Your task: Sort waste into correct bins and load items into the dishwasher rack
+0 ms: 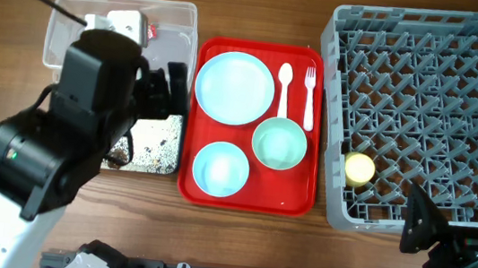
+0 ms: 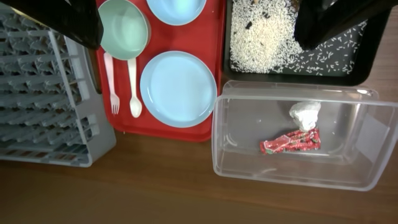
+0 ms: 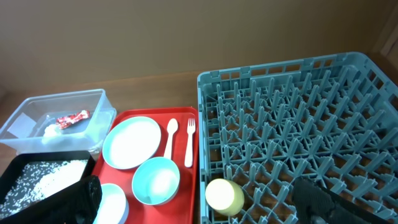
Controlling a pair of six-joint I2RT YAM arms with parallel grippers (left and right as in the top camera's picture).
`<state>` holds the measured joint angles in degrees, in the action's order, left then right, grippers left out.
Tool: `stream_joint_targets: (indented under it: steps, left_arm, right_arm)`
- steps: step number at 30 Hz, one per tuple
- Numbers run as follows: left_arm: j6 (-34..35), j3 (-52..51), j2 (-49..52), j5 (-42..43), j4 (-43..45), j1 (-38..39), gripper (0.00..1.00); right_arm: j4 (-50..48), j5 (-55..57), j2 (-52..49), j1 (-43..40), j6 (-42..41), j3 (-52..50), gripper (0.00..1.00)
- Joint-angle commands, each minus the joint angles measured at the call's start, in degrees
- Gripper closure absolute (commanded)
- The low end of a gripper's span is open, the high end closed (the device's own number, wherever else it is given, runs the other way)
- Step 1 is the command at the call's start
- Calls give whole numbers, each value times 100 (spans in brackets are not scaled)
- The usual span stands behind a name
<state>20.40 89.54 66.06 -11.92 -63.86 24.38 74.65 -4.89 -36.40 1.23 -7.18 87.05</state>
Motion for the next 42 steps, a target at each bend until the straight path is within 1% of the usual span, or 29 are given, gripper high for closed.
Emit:
stream_joint_targets:
  steps: [1, 4, 8, 10, 15, 16, 20, 24, 27, 30, 36, 42]
  left_arm:
    - [-76, 35, -81, -160, 127, 20, 0]
    - [-256, -98, -249, -201, 402, -92, 0]
    - [-374, -739, -999, 378, 1123, -466, 0]
    - [-376, -1257, -1513, 706, 1497, -793, 0]
    - [-420, -2601, -2688, 804, 2295, -1563, 0]
    - [-422, -3091, -3086, 957, 2577, -1781, 0]
    - [-420, -4155, -3995, 1196, 3152, -2090, 0]
    - [-417, -5117, -4857, 1220, 3797, -2170, 0]
    - [-417, -5860, -5473, 1388, 4297, -2299, 0]
    - [-415, -6590, -5930, 1388, 4878, -2389, 0]
    - [-413, -7768, -6470, 1386, 5923, -2420, 0]
    - [-409, -8456, -6592, 1386, 6437, -2417, 0]
  right_arm:
    - [0, 55, 13, -24, 105, -15, 0]
    - [0, 55, 13, -24, 105, -15, 1]
    - [0, 55, 13, -24, 103, -15, 0]
    - [0, 55, 13, -24, 103, -15, 0]
    - [0, 55, 13, -24, 103, -15, 0]
    - [0, 55, 13, -24, 103, -15, 0]
    - [0, 55, 13, -24, 103, -15, 0]
    - [0, 55, 13, -24, 105, -15, 0]
    - [0, 55, 13, -24, 103, -15, 0]
    - [0, 55, 13, -24, 101, -15, 0]
    - [0, 55, 13, -24, 103, -15, 0]
    - [0, 55, 13, -24, 103, -15, 0]
